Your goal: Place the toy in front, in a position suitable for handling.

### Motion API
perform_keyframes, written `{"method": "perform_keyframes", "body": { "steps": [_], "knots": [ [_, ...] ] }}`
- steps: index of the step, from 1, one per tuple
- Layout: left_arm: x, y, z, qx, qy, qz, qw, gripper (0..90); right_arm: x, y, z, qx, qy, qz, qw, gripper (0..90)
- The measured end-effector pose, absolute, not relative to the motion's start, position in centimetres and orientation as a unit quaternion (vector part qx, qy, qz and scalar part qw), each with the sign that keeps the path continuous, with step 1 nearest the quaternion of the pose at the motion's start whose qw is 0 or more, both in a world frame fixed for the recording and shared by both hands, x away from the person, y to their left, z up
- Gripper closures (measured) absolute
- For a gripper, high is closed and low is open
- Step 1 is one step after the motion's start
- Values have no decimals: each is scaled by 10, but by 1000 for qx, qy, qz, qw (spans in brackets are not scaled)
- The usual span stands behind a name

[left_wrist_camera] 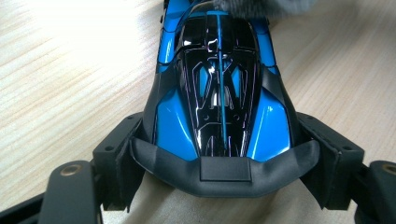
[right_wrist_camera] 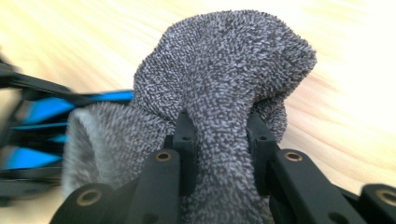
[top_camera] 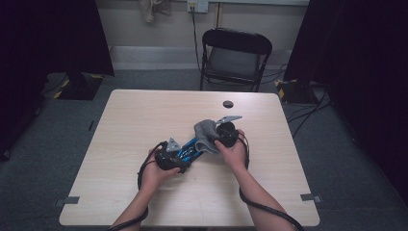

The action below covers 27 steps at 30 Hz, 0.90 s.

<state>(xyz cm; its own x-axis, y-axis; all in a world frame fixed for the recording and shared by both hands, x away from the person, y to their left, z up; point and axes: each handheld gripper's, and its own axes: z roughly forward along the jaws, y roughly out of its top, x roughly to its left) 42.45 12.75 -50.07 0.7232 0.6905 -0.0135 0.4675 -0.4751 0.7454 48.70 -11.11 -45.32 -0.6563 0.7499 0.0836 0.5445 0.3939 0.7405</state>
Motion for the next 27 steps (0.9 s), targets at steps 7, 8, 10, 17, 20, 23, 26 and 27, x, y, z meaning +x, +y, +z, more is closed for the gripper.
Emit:
{"method": "perform_keyframes", "body": {
  "steps": [7,8,10,17,20,23,26,27],
  "knots": [
    [424,127,-501,846,342,146,381,244,458,-85,-443,340,837,417,99,714],
    [424,127,-501,846,342,146,381,244,458,-85,-443,340,837,417,99,714],
    [424,128,-501,846,342,146,381,243,452,-73,-445,323,846,414,93,714],
    [425,128,-501,848,340,148,379,243,449,-58,-451,306,853,415,82,713],
    [425,128,-500,848,340,148,379,243,449,-53,-453,294,856,417,75,712],
    [425,128,-500,848,338,150,379,243,449,-46,-459,285,865,407,75,712],
    [425,128,-500,848,338,150,379,243,449,-44,-460,282,866,405,77,712],
    [425,128,-500,848,338,150,379,243,449,-44,-460,280,868,403,79,712]
  ]
}}
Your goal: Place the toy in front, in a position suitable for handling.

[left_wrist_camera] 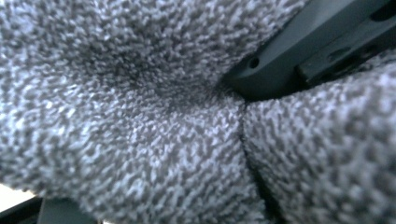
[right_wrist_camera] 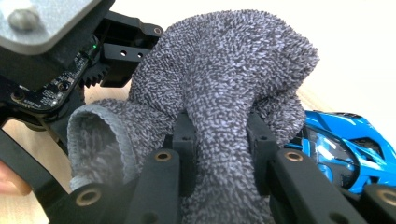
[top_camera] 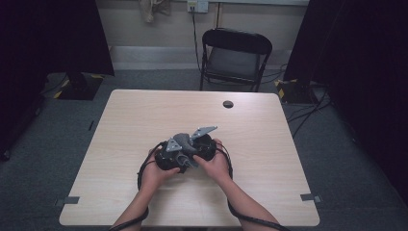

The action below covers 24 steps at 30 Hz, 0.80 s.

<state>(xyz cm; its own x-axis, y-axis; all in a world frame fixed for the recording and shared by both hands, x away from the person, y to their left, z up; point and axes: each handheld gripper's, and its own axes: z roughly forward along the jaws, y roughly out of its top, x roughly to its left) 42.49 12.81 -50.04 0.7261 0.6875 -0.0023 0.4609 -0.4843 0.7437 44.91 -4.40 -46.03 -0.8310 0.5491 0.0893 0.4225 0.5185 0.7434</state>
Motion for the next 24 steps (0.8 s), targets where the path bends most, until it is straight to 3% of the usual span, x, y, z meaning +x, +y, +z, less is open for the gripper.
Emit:
{"method": "perform_keyframes", "body": {
  "steps": [4,24],
  "knots": [
    [425,128,-500,848,339,150,379,243,447,-42,-460,269,873,395,95,712],
    [425,128,-501,848,339,148,380,244,463,-50,-454,295,867,391,92,712]
  ]
}}
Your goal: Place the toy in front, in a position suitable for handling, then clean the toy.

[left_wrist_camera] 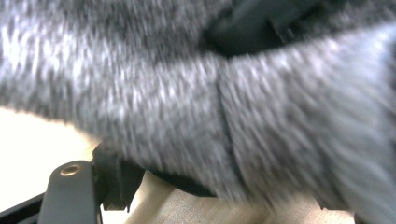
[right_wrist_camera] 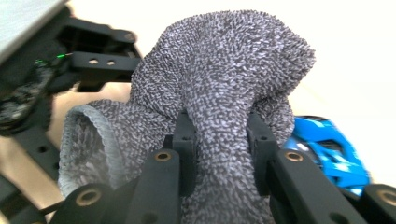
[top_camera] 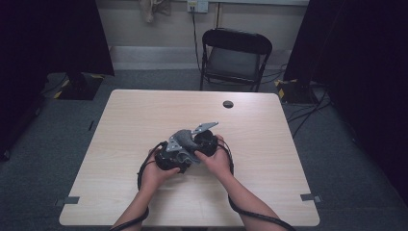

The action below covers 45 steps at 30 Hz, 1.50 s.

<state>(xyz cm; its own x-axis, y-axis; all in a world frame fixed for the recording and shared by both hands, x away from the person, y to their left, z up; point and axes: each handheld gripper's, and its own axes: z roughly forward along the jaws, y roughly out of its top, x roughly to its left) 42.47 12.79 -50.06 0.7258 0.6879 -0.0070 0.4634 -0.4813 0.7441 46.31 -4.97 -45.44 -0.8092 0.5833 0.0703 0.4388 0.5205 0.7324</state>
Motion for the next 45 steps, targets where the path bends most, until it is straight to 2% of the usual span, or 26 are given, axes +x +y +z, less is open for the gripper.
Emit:
{"method": "perform_keyframes", "body": {
  "steps": [31,45],
  "knots": [
    [424,128,-501,847,340,148,380,243,506,-88,-464,363,849,372,96,710],
    [424,128,-501,846,342,147,382,243,511,-106,-458,382,840,364,125,710]
  ]
}}
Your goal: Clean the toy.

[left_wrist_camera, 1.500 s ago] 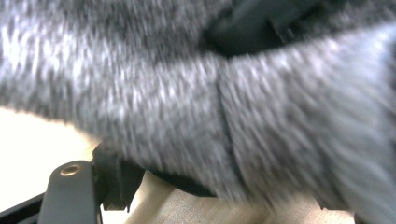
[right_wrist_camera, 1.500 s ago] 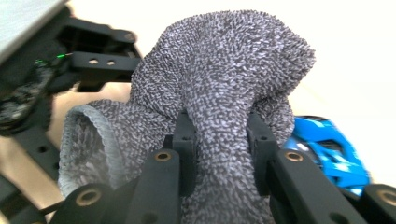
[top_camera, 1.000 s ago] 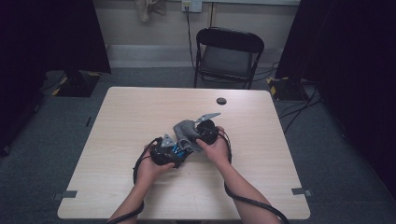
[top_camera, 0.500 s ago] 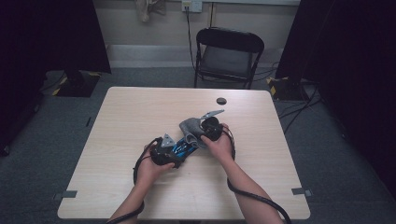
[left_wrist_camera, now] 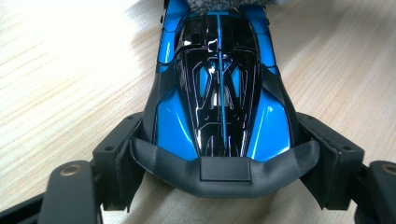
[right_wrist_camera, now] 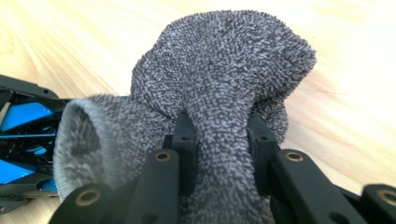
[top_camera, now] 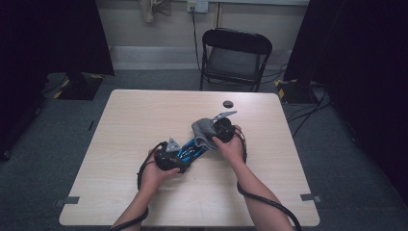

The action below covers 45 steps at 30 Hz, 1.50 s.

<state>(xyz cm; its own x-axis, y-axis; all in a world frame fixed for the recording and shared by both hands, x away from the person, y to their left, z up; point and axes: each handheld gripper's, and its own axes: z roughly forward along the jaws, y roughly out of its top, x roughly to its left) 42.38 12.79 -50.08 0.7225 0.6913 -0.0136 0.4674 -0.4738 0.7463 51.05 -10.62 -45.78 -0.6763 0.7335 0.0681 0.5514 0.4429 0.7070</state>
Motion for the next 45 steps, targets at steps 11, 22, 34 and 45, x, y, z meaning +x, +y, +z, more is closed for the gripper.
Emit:
{"method": "perform_keyframes", "body": {
  "steps": [11,22,34,45],
  "knots": [
    [424,128,-501,846,342,147,381,243,480,-103,-435,337,841,406,123,709],
    [423,128,-501,847,341,148,380,244,449,-57,-448,283,864,404,98,707],
    [424,129,-501,847,340,151,380,244,445,-42,-462,265,873,400,84,700],
    [423,129,-501,847,341,150,380,244,447,-40,-459,259,881,385,86,703]
  ]
}}
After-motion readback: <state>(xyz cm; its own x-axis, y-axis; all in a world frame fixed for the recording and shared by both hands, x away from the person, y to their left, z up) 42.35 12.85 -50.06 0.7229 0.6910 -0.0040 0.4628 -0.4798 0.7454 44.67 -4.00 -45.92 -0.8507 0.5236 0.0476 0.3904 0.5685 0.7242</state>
